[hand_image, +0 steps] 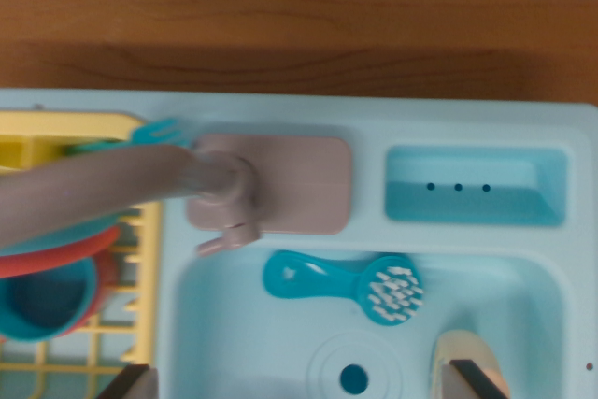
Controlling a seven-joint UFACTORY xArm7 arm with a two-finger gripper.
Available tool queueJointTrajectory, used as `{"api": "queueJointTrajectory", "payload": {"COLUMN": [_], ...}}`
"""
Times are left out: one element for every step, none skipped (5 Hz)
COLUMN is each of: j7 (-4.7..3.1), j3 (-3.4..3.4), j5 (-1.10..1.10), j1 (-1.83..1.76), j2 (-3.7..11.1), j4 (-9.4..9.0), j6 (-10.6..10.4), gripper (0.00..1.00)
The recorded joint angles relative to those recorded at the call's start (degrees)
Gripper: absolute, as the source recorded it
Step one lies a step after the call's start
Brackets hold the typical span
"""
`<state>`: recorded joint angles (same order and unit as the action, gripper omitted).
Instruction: Pick detergent from the sink
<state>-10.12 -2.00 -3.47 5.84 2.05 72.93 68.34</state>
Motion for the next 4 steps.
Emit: {"api": "queueJointTrajectory", "payload": {"j7": [-0.86, -0.86, -1.77, -1.77], "j3": [-0.52, -0.52, -1.06, -1.06], "j5": [-0.25, -0.25, -0.52, -0.52], "j1": [0.39, 0.39, 0.79, 0.79], "j2": [0.53, 0.53, 1.09, 1.09], "j4": [-2.16, -2.16, -4.43, -4.43], "j6": [-2.6, -2.6, -5.3, -5.3], "gripper": [0.00, 0.00, 0.00, 0.00]}}
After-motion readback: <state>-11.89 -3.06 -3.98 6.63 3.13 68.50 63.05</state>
